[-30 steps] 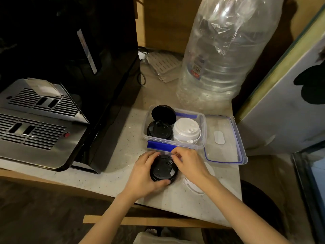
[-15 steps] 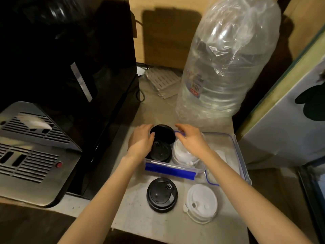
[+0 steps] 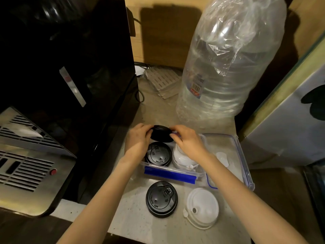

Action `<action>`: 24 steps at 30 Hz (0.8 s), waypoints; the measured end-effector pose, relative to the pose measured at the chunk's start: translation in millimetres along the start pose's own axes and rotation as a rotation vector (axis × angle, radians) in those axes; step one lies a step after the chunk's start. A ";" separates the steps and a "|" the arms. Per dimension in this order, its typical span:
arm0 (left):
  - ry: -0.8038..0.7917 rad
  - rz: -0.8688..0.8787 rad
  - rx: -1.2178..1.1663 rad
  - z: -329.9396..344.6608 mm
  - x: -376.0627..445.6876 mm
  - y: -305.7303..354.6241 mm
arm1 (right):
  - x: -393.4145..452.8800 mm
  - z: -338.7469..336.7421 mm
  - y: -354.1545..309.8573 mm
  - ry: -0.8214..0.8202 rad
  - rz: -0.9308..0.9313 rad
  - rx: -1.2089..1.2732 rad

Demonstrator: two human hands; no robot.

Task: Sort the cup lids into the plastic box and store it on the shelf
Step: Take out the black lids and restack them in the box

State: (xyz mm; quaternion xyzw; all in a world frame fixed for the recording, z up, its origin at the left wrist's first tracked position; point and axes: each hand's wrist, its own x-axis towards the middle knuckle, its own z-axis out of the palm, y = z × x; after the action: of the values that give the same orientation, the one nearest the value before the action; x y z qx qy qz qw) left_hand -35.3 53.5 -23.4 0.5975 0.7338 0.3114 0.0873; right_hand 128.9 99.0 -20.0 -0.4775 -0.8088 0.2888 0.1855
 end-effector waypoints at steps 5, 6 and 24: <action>0.146 0.074 -0.175 -13.8 -22.0 -1.2 | -19.4 0.1 -2.2 0.016 -0.004 0.212; 0.149 0.043 -0.192 -14.3 -27.0 -1.6 | -22.1 0.7 -2.2 0.000 0.037 0.261; -0.086 -0.266 -0.498 -3.8 -39.7 9.2 | -20.1 -5.8 -6.8 -0.293 0.092 0.389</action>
State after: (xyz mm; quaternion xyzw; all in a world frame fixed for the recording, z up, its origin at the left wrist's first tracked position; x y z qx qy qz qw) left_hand -18.9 16.0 -24.9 0.4685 0.7023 0.4424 0.3026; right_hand 137.3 80.5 -11.7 -0.4222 -0.7336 0.5134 0.1415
